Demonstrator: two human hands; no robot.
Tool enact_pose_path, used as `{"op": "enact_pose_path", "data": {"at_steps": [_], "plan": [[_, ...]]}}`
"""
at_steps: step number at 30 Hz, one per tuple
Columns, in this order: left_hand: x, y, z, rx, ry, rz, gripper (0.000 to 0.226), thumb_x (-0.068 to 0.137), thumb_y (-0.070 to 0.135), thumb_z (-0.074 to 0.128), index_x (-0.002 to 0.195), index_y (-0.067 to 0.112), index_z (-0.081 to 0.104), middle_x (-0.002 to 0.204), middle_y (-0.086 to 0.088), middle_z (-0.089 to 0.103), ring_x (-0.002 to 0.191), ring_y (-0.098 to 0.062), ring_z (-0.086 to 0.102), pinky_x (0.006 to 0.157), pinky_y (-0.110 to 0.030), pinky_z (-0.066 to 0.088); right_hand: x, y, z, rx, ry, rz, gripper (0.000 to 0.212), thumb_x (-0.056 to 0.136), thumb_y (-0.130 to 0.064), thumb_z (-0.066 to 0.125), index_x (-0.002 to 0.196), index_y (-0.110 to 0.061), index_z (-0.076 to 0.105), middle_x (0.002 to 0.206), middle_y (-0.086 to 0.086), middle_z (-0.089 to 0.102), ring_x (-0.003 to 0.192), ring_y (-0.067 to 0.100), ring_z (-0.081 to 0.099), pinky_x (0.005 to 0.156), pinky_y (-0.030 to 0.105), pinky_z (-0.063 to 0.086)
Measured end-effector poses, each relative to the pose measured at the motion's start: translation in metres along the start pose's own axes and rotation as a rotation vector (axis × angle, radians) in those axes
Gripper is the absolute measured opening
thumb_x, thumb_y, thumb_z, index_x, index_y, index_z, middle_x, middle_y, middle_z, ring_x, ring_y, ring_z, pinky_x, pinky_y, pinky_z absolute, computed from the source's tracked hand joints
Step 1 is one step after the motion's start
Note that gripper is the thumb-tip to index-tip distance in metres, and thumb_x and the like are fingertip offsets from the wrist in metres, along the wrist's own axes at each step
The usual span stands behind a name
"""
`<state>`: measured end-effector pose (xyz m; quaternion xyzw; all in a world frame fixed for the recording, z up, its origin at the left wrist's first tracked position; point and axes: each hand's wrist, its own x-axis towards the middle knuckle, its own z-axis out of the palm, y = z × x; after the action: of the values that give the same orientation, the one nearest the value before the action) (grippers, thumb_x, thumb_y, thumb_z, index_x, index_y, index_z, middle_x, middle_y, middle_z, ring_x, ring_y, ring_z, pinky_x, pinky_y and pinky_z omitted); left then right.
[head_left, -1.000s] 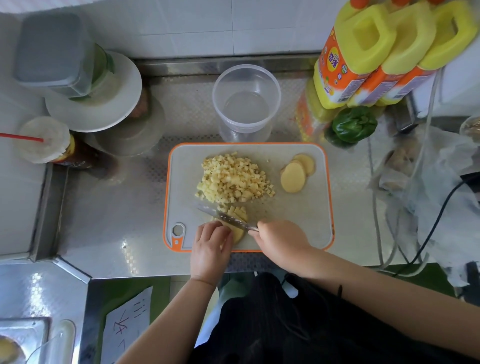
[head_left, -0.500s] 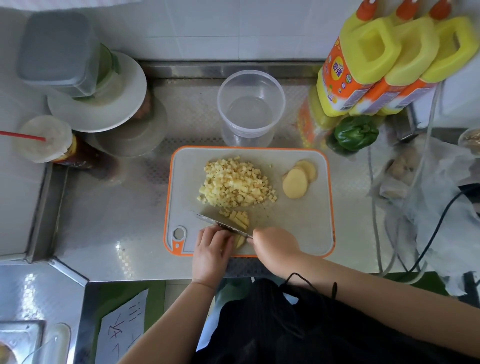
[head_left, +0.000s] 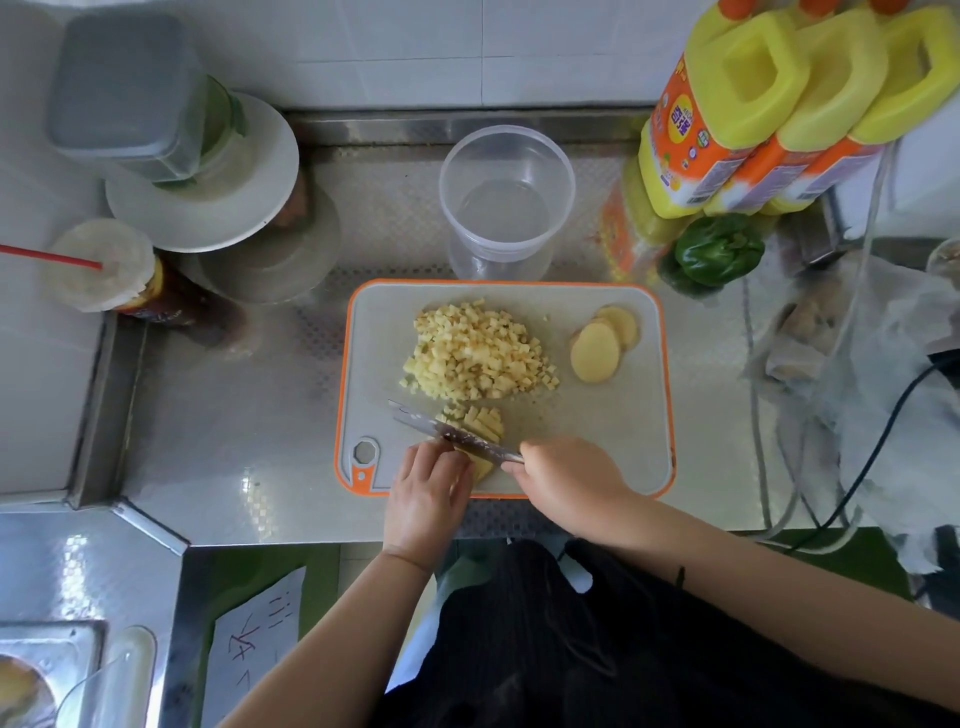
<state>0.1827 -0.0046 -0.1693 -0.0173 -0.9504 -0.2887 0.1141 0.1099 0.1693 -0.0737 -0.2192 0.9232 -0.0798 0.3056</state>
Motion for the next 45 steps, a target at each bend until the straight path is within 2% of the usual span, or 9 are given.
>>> {"op": "enact_pose_path", "data": {"at_steps": [7, 10, 13, 18, 22, 27, 39, 43, 45], "plan": [[-0.005, -0.004, 0.007, -0.059, 0.003, -0.063, 0.023, 0.094, 0.025, 0.056, 0.089, 0.007, 0.069, 0.097, -0.004, 0.059, 0.091, -0.023, 0.051, 0.080, -0.028, 0.044, 0.005, -0.005, 0.001, -0.086, -0.077, -0.008, 0.028, 0.104, -0.030, 0.035, 0.098, -0.009, 0.053, 0.065, -0.001, 0.039, 0.056, 0.017, 0.041, 0.049, 0.030, 0.030], [-0.006, -0.003, 0.008, -0.092, -0.002, -0.101, 0.025, 0.094, 0.027, 0.055, 0.089, 0.007, 0.069, 0.098, -0.005, 0.061, 0.093, -0.022, 0.049, 0.082, -0.027, 0.043, 0.014, -0.009, 0.010, -0.081, -0.096, 0.015, 0.013, 0.100, -0.018, 0.047, 0.103, -0.009, 0.055, 0.065, -0.003, 0.037, 0.064, 0.020, 0.047, 0.056, 0.031, 0.038], [-0.004, -0.003, 0.007, -0.103, 0.000, -0.095, 0.026, 0.094, 0.028, 0.056, 0.089, 0.007, 0.070, 0.098, -0.006, 0.062, 0.093, -0.022, 0.050, 0.083, -0.025, 0.042, 0.019, -0.009, 0.016, -0.037, -0.106, 0.036, 0.016, 0.100, -0.018, 0.047, 0.105, -0.007, 0.057, 0.069, -0.001, 0.041, 0.068, 0.023, 0.049, 0.060, 0.033, 0.043], [-0.003, -0.003, 0.008, -0.095, 0.006, -0.092, 0.026, 0.094, 0.028, 0.056, 0.089, 0.007, 0.070, 0.097, -0.006, 0.062, 0.093, -0.023, 0.050, 0.083, -0.025, 0.043, 0.013, -0.007, 0.020, -0.025, -0.062, 0.036, 0.033, 0.104, -0.032, 0.035, 0.103, -0.006, 0.055, 0.063, -0.001, 0.036, 0.064, 0.023, 0.046, 0.044, 0.029, 0.025], [-0.003, -0.003, 0.008, -0.069, 0.021, -0.058, 0.024, 0.095, 0.025, 0.055, 0.086, 0.006, 0.068, 0.094, -0.006, 0.062, 0.091, -0.024, 0.051, 0.082, -0.030, 0.045, 0.019, 0.002, 0.011, 0.140, -0.090, 0.108, 0.037, 0.100, -0.046, 0.037, 0.091, -0.013, 0.052, 0.069, -0.003, 0.045, 0.067, 0.020, 0.048, 0.057, 0.030, 0.034], [-0.005, 0.001, -0.002, -0.044, 0.022, -0.016, 0.021, 0.093, 0.021, 0.055, 0.087, 0.005, 0.067, 0.095, -0.008, 0.062, 0.094, -0.024, 0.050, 0.084, -0.029, 0.043, 0.007, 0.000, 0.002, 0.081, -0.036, 0.088, 0.044, 0.101, -0.044, 0.036, 0.066, -0.018, 0.031, 0.060, -0.003, 0.038, 0.050, 0.011, 0.034, 0.044, 0.026, 0.021], [-0.009, -0.002, 0.000, -0.116, -0.024, -0.128, 0.025, 0.093, 0.025, 0.053, 0.089, 0.005, 0.068, 0.098, -0.007, 0.063, 0.094, -0.021, 0.047, 0.085, -0.022, 0.039, 0.000, -0.013, -0.005, -0.089, -0.101, -0.008, 0.033, 0.104, -0.033, 0.033, 0.095, -0.009, 0.054, 0.065, -0.001, 0.041, 0.053, 0.015, 0.039, 0.045, 0.028, 0.024], [-0.013, -0.003, 0.003, -0.144, -0.042, -0.170, 0.026, 0.093, 0.027, 0.053, 0.091, 0.007, 0.069, 0.101, -0.004, 0.061, 0.096, -0.020, 0.048, 0.085, -0.022, 0.039, 0.012, -0.015, 0.010, -0.110, -0.120, 0.005, 0.022, 0.102, -0.023, 0.043, 0.100, -0.007, 0.059, 0.074, 0.003, 0.051, 0.065, 0.022, 0.051, 0.054, 0.030, 0.038], [-0.011, -0.003, 0.002, -0.153, -0.044, -0.165, 0.025, 0.093, 0.027, 0.054, 0.091, 0.007, 0.069, 0.102, -0.004, 0.061, 0.096, -0.020, 0.048, 0.087, -0.021, 0.039, 0.014, -0.012, 0.017, -0.097, -0.120, 0.026, 0.016, 0.100, -0.019, 0.047, 0.096, -0.008, 0.057, 0.067, 0.000, 0.046, 0.061, 0.021, 0.049, 0.049, 0.028, 0.035]]}}
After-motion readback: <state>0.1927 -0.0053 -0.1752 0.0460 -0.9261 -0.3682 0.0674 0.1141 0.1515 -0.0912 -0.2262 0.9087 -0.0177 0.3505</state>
